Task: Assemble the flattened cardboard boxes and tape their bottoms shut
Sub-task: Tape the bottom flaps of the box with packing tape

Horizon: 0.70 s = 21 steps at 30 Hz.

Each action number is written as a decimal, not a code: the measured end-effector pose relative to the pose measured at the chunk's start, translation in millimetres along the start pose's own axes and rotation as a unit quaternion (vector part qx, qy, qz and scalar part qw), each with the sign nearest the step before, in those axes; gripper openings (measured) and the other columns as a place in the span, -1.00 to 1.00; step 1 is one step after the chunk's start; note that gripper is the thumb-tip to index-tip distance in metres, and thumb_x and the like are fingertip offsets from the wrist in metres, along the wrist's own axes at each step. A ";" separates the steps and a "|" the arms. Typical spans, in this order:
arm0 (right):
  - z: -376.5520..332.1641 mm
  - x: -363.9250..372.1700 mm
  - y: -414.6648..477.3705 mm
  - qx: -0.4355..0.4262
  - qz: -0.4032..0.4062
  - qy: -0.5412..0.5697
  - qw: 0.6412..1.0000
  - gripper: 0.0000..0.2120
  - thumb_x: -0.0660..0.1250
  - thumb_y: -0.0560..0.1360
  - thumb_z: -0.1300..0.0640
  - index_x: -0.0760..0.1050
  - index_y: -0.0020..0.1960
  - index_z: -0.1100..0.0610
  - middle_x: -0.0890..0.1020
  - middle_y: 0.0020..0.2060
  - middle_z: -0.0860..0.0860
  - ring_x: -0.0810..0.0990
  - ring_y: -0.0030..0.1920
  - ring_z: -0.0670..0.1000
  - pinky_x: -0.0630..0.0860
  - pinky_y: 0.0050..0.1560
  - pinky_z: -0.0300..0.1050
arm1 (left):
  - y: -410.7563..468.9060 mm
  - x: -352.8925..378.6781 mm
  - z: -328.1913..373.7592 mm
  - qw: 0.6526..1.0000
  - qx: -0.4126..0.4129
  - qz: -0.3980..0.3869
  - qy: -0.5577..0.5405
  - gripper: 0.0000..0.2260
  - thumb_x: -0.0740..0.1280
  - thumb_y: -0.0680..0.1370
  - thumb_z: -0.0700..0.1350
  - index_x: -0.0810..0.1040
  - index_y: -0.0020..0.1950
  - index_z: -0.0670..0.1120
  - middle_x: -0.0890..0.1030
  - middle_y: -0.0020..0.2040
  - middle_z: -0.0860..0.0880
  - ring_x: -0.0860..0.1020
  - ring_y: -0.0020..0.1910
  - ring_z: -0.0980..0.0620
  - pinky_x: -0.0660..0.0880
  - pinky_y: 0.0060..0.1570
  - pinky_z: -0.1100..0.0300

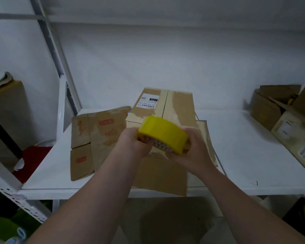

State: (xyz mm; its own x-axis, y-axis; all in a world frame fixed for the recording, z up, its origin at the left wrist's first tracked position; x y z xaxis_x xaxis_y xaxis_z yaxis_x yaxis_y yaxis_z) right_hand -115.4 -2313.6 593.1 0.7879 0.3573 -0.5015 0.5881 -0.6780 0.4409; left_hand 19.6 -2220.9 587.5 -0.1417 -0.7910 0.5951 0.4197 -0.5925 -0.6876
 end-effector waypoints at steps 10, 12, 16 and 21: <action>-10.6 -24.1 18.1 0.114 0.085 0.117 0.983 -0.55 0.34 0.17 0.09 0.42 0.06 0.00 0.49 0.02 0.05 0.52 -0.05 0.00 0.40 -0.29 -0.30 | 7.5 7.4 9.0 0.970 0.026 -0.070 0.232 -0.84 0.35 0.49 -0.27 0.49 -0.28 -0.14 0.41 -0.49 0.01 0.36 -0.52 0.14 0.49 -0.44 0.29; -14.5 -27.6 23.7 0.102 0.096 0.084 0.987 -0.54 0.40 0.24 0.11 0.44 0.13 0.06 0.46 0.03 0.03 0.51 -0.02 -0.02 0.37 -0.27 -0.32 | 6.2 12.7 19.7 0.945 0.103 -0.058 0.304 -0.84 0.33 0.52 -0.28 0.49 -0.25 -0.15 0.41 -0.54 0.00 0.37 -0.56 0.12 0.51 -0.38 0.23; -34.2 -28.1 42.7 0.054 0.087 -0.019 0.995 -0.49 0.42 0.35 0.24 0.41 0.27 0.07 0.39 0.08 -0.05 0.42 0.02 -0.08 0.32 -0.21 -0.39 | 7.6 23.2 48.9 0.841 0.285 0.004 0.460 -0.74 0.20 0.54 -0.37 0.39 -0.34 -0.19 0.40 -0.41 -0.14 0.37 -0.47 -0.01 0.51 -0.24 0.07; -52.1 -44.4 80.6 0.016 0.043 -0.228 0.972 -0.36 0.41 0.35 0.18 0.33 0.39 -0.01 0.33 0.29 0.01 0.46 0.17 0.08 0.42 0.09 -0.07 | 13.9 8.8 117.5 0.831 0.373 0.095 0.401 -0.79 0.24 0.56 -0.26 0.44 -0.29 -0.17 0.50 -0.30 -0.12 0.48 -0.38 -0.04 0.55 -0.16 0.06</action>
State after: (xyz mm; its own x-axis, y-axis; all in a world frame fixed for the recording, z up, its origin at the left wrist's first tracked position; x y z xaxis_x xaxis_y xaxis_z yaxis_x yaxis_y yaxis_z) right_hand -93.5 -2350.6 689.7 0.6666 -0.0198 -0.7452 0.5118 -0.7147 0.4768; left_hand 129.5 -2218.2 632.1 -0.4353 -0.8841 -0.1698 0.8999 -0.4219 -0.1100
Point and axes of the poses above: each hand's wrist, its own y-axis towards the middle knuckle, its own x-axis out of the palm, z = x × y, the point moved 6 cm from there along y, towards the middle knuckle
